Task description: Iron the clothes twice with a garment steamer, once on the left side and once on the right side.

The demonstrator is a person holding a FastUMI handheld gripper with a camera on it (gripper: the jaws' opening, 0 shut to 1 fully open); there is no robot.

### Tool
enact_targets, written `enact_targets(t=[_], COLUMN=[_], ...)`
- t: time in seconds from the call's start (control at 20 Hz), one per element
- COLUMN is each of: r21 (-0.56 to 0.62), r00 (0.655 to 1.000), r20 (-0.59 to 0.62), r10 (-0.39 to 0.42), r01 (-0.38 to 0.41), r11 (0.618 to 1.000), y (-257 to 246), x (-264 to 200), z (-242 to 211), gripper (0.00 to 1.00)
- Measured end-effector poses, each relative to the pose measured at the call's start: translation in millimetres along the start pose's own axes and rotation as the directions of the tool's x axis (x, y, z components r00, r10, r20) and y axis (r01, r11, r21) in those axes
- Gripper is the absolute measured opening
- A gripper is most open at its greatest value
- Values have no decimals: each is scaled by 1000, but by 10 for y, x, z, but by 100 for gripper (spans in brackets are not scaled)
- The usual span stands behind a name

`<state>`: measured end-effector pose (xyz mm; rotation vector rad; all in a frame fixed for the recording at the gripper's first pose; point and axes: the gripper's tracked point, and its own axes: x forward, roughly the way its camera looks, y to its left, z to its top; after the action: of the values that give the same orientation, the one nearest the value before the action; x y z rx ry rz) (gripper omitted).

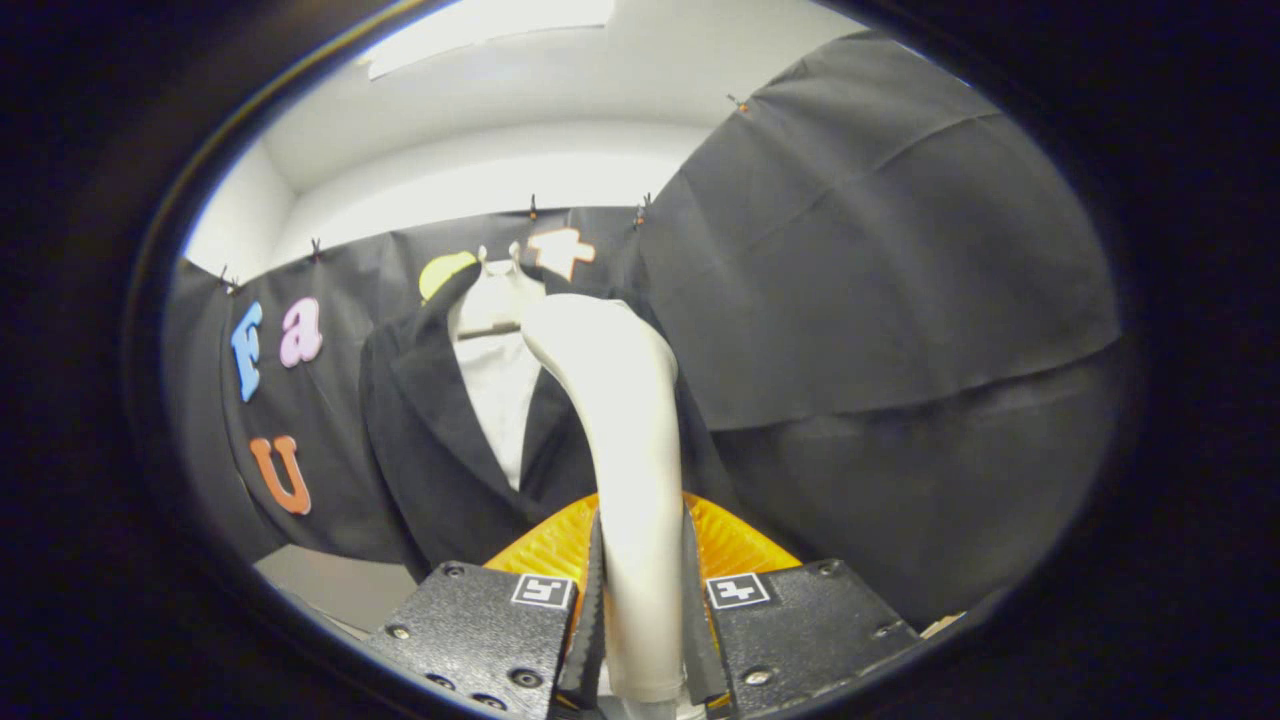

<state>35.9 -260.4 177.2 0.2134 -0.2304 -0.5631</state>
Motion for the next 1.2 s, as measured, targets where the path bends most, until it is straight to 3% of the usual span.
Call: enact_targets(t=[0.35,0.5,0.75,1.2], r21=[-21,-48,-97,-163], r00=[986,985,979,990], r20=[144,162,159,109], r10=[81,64,130,89], r01=[-78,-57,-115,-70], r11=[997,997,989,984], y=[-110,-169,96,114], x=[558,914,1291,1641], z=[676,889,980,849], gripper=[35,35,35,35])
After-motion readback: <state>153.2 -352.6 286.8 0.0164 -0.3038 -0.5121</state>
